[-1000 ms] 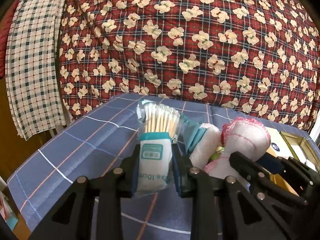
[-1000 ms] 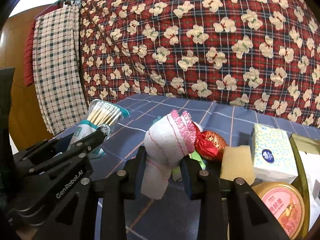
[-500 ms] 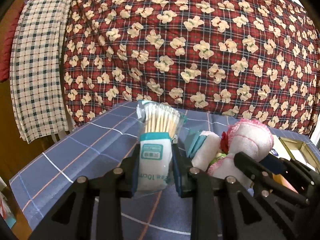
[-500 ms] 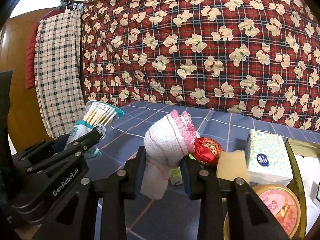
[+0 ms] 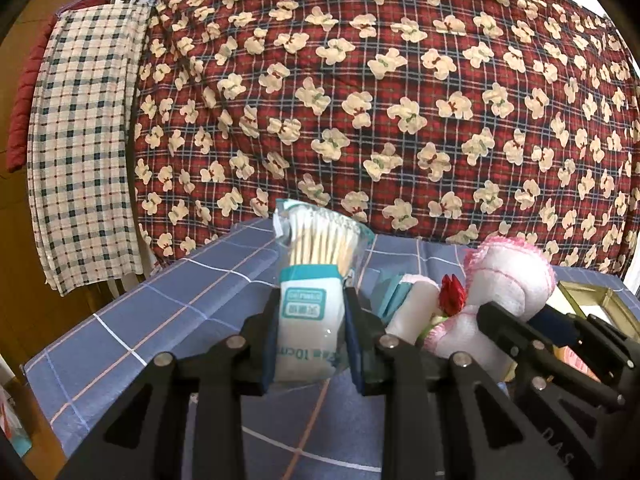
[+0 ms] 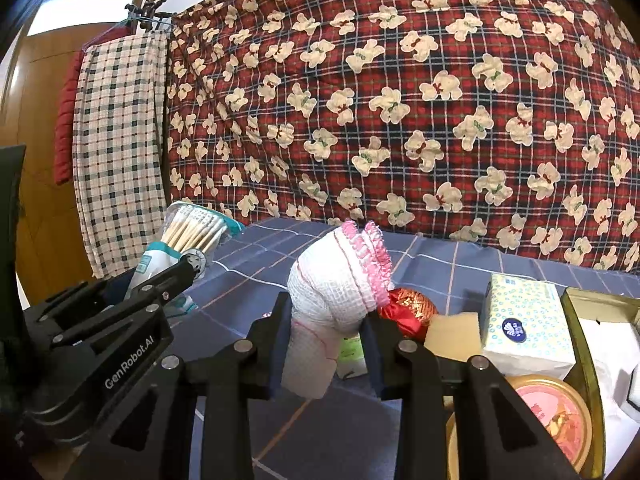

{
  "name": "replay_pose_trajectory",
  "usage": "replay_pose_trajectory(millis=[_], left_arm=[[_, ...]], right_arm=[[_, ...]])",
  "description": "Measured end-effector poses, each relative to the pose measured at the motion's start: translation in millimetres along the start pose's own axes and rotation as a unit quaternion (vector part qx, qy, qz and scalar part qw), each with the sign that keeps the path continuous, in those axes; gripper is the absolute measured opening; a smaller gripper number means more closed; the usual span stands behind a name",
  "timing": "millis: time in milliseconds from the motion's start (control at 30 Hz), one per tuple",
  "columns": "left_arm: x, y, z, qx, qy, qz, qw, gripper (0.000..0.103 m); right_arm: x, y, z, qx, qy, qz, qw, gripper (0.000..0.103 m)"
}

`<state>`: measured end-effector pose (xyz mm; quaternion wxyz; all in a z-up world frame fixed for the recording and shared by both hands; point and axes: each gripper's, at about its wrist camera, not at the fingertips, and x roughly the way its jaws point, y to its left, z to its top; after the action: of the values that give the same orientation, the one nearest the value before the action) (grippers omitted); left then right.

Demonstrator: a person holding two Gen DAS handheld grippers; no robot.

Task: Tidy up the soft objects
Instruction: 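Lift the towel roll with the right tool while the left tool holds the swab pack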

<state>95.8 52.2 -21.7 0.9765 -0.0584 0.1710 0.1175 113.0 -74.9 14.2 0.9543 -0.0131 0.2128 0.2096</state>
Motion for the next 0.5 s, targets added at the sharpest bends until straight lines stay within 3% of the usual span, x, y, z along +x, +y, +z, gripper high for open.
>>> replay_pose_trajectory(millis=[500], left_arm=[[-12, -1, 0, 0.002, -0.033, 0.001, 0.9994, 0.027]], right_arm=[[-11, 0, 0, -0.006, -0.028, 0.001, 1.000, 0.036]])
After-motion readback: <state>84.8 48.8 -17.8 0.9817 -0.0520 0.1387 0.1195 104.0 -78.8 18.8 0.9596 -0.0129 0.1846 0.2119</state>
